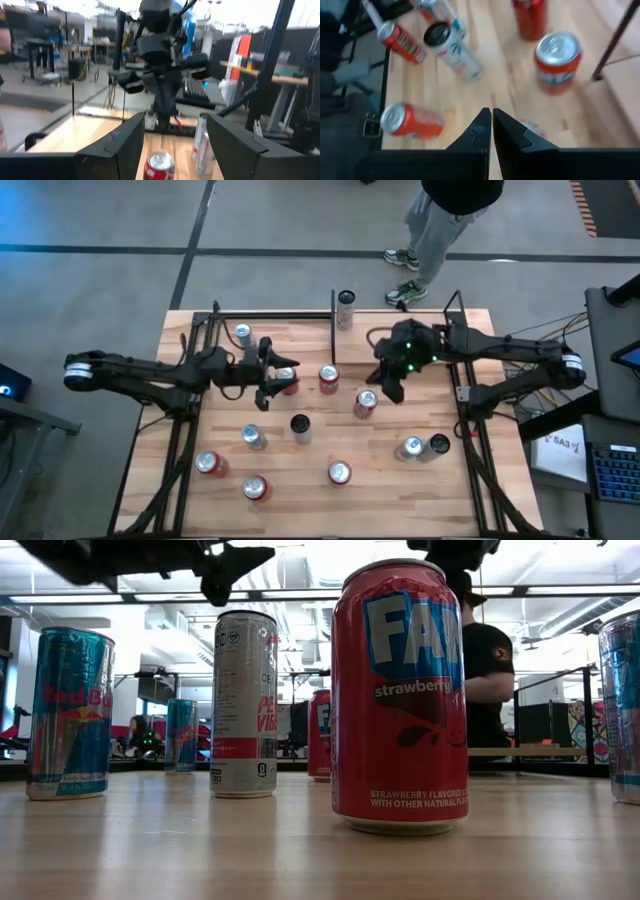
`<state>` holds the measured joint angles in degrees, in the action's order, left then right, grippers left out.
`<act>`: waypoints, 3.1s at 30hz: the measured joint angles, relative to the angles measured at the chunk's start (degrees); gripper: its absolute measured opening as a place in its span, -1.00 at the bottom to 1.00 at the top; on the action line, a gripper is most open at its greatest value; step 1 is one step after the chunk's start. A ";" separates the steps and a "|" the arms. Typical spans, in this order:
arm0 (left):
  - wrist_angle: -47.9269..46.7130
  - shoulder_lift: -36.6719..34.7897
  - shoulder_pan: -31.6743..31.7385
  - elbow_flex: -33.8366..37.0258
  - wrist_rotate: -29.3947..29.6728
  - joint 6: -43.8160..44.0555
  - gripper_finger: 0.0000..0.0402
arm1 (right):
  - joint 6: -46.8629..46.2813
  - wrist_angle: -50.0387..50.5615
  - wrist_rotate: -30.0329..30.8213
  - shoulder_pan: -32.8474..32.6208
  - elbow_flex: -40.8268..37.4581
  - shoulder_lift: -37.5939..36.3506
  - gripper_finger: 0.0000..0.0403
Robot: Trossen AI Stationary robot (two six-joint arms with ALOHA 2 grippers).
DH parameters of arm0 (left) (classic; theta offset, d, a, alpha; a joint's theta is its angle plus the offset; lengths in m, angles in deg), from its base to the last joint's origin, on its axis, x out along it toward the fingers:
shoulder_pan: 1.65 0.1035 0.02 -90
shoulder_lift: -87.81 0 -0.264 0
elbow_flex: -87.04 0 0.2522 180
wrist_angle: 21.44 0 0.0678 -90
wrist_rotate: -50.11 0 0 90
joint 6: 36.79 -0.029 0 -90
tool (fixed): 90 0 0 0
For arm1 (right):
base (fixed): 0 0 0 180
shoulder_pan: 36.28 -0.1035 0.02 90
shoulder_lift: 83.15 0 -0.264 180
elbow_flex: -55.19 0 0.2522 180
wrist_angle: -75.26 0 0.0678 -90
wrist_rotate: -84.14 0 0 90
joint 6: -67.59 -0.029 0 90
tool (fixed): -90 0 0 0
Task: Place canned beverage on shelf
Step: Put the top red black soda can on the shelf
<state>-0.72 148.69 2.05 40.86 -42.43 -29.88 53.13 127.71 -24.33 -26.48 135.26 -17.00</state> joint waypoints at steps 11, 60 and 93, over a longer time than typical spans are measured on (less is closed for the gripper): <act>-26.57 0.10 -0.27 -11.24 -0.03 -1.88 0.00 | -5.37 3.97 0.02 -7.15 -1.95 -0.49 -0.95; -55.98 -0.16 -0.21 -16.92 10.13 -6.79 0.85 | 5.99 -29.17 3.99 -9.44 -21.82 -9.70 -0.95; -38.55 1.11 0.67 -2.82 17.14 -9.13 0.88 | 7.17 -30.46 4.07 -9.44 -21.82 -9.70 -0.95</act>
<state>-39.27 149.81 2.72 38.04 -25.29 -39.02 60.30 97.25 -20.26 -35.92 113.44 -26.70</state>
